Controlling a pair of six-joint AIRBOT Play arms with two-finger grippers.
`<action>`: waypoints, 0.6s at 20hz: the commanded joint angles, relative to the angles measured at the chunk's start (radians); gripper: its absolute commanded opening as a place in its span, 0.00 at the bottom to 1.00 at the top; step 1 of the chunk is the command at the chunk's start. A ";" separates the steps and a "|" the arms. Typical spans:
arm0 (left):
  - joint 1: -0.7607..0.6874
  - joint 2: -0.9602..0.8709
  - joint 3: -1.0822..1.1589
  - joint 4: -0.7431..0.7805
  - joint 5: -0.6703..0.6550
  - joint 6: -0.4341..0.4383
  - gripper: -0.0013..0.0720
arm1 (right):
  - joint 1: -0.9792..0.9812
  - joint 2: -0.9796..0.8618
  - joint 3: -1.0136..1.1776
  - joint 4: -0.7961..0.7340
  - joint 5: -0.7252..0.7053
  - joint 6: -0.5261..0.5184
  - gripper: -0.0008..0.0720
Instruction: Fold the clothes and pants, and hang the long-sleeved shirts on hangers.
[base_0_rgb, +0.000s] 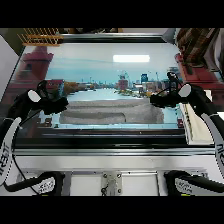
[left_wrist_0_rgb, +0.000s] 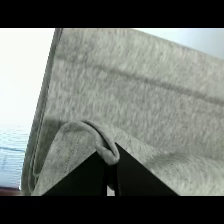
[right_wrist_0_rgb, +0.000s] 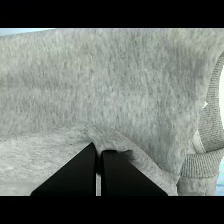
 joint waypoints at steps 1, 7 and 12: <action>-0.007 -0.143 0.085 -0.003 -0.002 -0.039 0.03 | 0.001 -0.064 0.002 0.003 -0.111 0.031 0.04; -0.007 -0.188 0.076 -0.008 0.013 -0.054 0.03 | 0.001 -0.129 0.002 0.005 -0.153 0.056 0.04; -0.007 -0.125 0.098 -0.010 0.014 -0.053 0.79 | -0.013 -0.092 0.023 0.059 -0.150 0.035 0.85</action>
